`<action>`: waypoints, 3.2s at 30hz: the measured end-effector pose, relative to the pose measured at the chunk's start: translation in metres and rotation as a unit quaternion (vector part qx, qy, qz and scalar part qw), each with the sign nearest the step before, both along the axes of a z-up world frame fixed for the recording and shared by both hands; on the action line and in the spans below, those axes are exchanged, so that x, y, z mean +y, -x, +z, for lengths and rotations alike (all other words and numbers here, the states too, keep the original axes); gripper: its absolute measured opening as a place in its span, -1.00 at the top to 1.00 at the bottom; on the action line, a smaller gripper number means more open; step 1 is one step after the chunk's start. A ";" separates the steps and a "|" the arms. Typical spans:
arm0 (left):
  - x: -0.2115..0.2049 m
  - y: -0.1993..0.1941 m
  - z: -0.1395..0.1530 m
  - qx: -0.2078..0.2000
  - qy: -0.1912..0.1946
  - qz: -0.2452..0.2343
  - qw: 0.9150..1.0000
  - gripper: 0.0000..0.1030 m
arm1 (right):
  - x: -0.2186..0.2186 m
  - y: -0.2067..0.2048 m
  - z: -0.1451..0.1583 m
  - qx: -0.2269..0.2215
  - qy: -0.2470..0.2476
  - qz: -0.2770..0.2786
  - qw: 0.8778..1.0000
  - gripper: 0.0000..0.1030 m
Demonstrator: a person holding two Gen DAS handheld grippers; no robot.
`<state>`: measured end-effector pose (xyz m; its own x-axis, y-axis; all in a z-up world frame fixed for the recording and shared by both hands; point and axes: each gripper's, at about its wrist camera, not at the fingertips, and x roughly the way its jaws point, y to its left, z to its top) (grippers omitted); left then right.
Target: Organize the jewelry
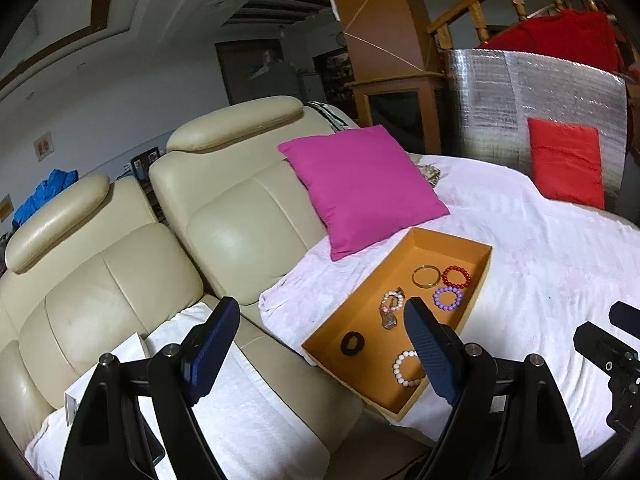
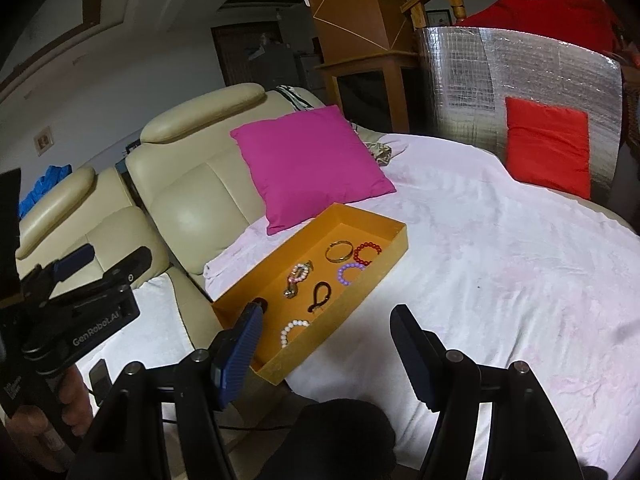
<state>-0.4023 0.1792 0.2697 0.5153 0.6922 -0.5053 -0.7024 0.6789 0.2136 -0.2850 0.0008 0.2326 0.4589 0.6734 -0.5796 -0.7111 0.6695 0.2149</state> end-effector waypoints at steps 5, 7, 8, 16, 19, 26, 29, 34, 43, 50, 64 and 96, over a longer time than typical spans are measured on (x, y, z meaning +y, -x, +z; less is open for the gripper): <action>0.006 0.007 0.002 -0.008 -0.002 0.009 1.000 -0.64 | 0.010 0.007 0.004 -0.003 0.000 0.004 1.000 -0.36; 0.008 0.010 0.003 -0.011 -0.001 0.013 1.000 -0.64 | 0.013 0.010 0.005 -0.004 0.000 0.007 1.000 -0.36; 0.009 0.011 0.003 -0.013 -0.001 0.014 1.000 -0.64 | 0.015 0.011 0.006 -0.005 0.001 0.009 1.000 -0.36; 0.013 0.015 0.005 -0.018 0.005 0.015 1.000 -0.64 | 0.018 0.018 0.010 -0.012 0.001 0.012 1.000 -0.36; 0.013 0.017 0.005 -0.020 0.005 0.014 1.000 -0.64 | 0.019 0.018 0.010 -0.012 0.000 0.013 1.000 -0.36; 0.012 0.019 0.006 -0.020 0.004 0.012 1.000 -0.64 | 0.020 0.019 0.013 -0.012 -0.002 0.014 1.000 -0.36; 0.012 0.021 0.007 -0.022 0.004 0.012 1.000 -0.64 | 0.020 0.018 0.013 -0.011 -0.003 0.012 1.000 -0.36; 0.011 0.022 0.007 -0.023 0.004 0.011 1.000 -0.64 | 0.020 0.018 0.015 -0.009 -0.003 0.013 1.000 -0.37; 0.012 0.026 0.009 -0.027 0.007 0.011 1.000 -0.64 | 0.021 0.018 0.015 -0.007 -0.001 0.011 1.000 -0.38; 0.015 0.028 0.010 -0.029 0.008 0.010 0.999 -0.64 | 0.027 0.016 0.014 -0.005 0.006 0.010 1.000 -0.39; 0.030 0.028 0.006 -0.027 0.012 0.019 0.999 -0.64 | 0.047 0.009 0.010 -0.007 0.015 0.013 1.000 -0.40; 0.071 0.007 -0.016 -0.015 0.027 0.027 0.999 -0.64 | 0.100 -0.012 -0.008 -0.020 0.043 0.023 0.999 -0.40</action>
<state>-0.4090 0.2503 0.2535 0.4929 0.6915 -0.5280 -0.7438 0.6498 0.1566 -0.2732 0.1010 0.2250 0.4534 0.6425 -0.6178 -0.7480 0.6512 0.1282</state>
